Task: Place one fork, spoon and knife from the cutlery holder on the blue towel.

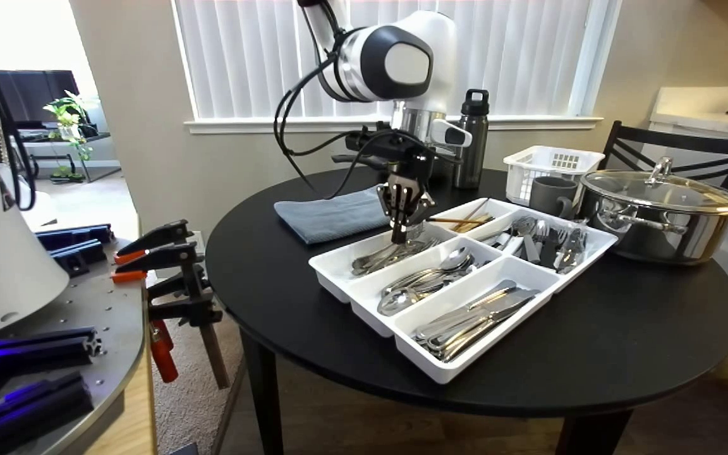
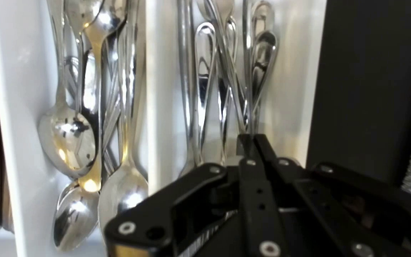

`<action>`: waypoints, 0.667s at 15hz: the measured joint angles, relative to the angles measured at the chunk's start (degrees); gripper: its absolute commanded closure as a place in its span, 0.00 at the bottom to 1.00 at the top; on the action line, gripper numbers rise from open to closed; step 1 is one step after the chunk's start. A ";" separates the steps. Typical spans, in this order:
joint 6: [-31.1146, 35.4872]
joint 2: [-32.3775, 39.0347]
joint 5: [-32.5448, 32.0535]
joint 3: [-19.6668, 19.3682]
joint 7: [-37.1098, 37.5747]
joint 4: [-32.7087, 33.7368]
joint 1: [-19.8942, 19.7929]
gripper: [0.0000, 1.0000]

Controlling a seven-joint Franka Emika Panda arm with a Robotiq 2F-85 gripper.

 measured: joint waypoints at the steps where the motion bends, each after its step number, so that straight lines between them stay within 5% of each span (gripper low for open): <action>1: 0.00 -1.05 0.00 0.35 0.00 -0.31 0.00 0.99; 10: -0.04 -6.74 2.61 3.87 -2.54 -2.66 -1.70 0.99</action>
